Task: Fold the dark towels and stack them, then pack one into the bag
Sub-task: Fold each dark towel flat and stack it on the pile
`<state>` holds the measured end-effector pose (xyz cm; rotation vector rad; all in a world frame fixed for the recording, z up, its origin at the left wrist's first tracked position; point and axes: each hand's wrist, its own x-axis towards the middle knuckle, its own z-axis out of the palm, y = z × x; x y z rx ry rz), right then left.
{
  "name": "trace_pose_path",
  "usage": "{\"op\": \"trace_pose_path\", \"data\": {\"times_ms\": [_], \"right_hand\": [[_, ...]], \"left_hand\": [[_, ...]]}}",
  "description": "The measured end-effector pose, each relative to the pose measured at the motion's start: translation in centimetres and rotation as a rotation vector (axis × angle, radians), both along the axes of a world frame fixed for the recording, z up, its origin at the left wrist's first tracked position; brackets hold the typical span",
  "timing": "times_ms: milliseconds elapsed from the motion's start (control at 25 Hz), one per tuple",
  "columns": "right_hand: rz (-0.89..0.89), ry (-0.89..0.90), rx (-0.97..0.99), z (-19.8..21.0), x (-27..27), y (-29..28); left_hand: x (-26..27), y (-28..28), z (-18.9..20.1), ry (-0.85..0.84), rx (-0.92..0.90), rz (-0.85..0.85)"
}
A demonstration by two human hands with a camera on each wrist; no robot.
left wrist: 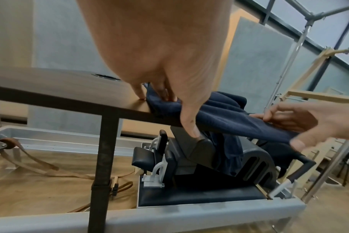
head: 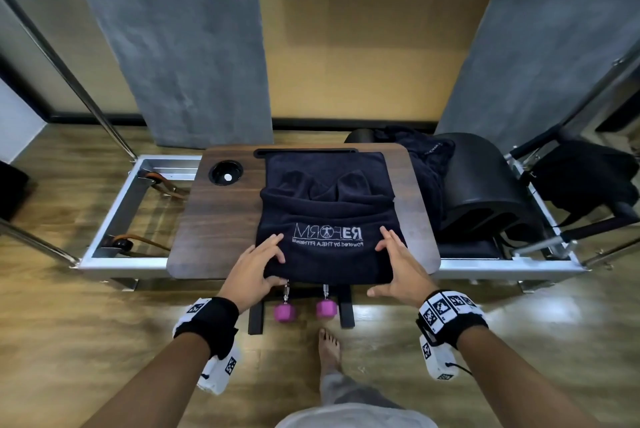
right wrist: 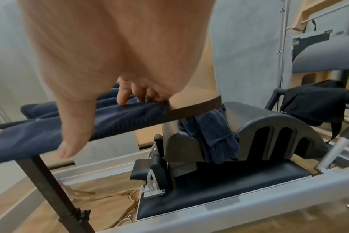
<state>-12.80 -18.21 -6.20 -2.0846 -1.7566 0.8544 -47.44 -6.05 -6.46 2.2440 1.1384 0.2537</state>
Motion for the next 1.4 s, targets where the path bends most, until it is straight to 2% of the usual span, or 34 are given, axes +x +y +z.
{"op": "trace_pose_path", "data": {"times_ms": [120, 200, 360, 520, 680, 800, 880, 1120, 1280, 1400], "right_hand": [[0.039, -0.011, -0.010, 0.1, 0.2, 0.0], [0.030, 0.027, 0.014, 0.3, 0.4, 0.0], [-0.127, 0.040, 0.189, 1.4, 1.5, 1.0], [-0.263, 0.038, 0.416, 4.3, 3.6, 3.9], [-0.413, 0.301, 0.502, 6.9, 6.5, 9.0], [-0.505, 0.483, 0.502, 8.0, 9.0, 14.2], [-0.548, 0.529, 0.478, 8.1, 10.3, 18.0], [-0.684, 0.376, 0.269, 4.1, 12.8, 25.8], [-0.659, 0.236, 0.141, 1.7, 12.9, 27.5], [-0.591, 0.122, 0.135, 1.3, 12.7, 27.8]], "left_hand": [[0.1, 0.3, 0.5, -0.216, -0.079, 0.101], [0.4, 0.7, 1.3, -0.339, -0.070, 0.203], [1.6, 2.5, 3.2, -0.476, -0.053, 0.317], [3.0, 6.0, 4.9, -0.560, -0.068, 0.384], [4.4, 10.7, 6.4, -0.642, -0.063, 0.443], [5.5, 15.2, 7.0, -0.638, -0.026, 0.481], [6.4, 18.1, 6.9, -0.642, -0.033, 0.522], [9.5, 24.7, 3.4, -0.520, -0.088, 0.735], [11.0, 26.7, 0.7, -0.339, -0.152, 0.859], [11.3, 26.8, -0.2, -0.227, -0.127, 0.862]]}}
